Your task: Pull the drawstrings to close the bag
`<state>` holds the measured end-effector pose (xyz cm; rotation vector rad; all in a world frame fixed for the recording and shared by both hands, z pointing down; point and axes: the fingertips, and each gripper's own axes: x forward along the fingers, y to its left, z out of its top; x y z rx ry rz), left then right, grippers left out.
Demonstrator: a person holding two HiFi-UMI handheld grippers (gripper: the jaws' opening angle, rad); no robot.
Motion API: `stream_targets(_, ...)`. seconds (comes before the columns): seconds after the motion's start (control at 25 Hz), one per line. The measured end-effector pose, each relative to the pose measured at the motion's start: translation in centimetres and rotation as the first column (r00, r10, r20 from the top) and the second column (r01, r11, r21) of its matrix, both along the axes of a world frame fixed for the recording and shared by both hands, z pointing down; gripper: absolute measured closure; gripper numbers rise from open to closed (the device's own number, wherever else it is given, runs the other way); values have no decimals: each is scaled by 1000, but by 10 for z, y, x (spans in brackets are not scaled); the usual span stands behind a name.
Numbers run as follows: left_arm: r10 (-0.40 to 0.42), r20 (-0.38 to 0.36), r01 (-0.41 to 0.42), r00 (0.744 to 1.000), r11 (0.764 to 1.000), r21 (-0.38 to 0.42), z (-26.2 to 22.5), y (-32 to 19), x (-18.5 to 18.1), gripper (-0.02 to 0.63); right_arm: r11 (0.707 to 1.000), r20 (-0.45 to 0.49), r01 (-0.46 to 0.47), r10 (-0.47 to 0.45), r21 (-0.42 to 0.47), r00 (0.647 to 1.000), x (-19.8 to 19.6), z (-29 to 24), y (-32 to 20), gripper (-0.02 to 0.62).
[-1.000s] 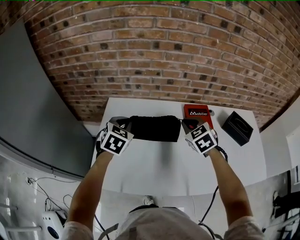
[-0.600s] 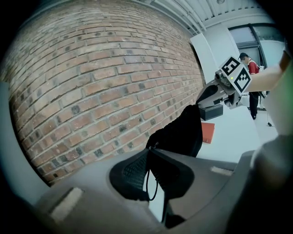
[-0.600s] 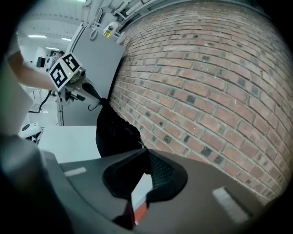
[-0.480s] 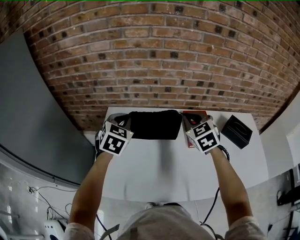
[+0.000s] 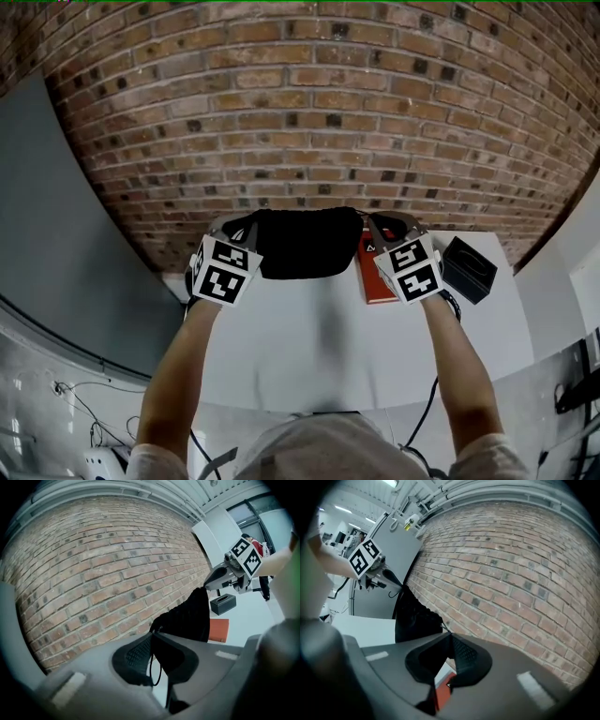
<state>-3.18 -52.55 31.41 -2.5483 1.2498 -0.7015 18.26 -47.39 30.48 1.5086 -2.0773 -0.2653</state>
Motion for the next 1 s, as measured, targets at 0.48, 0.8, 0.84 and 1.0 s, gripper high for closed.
stream_targets(0.48, -17, 17, 15, 1000, 995, 97, -41, -6, 15, 597, 991, 61, -37, 30, 126, 998, 22, -43, -13, 588)
stream_targets(0.8, -45, 10, 44, 999, 991, 129, -53, -8, 7, 597, 980, 110, -96, 78, 175, 991, 28, -52, -18, 588)
stream_targets(0.84, -50, 9, 48, 999, 990, 130, -54, -8, 5, 597, 978, 119, -107, 87, 179, 989, 30, -52, -18, 588)
stream_targets(1.0, -73, 4, 72, 997, 989, 129, -54, -10, -1, 597, 973, 138, -137, 112, 189, 984, 34, -51, -17, 588)
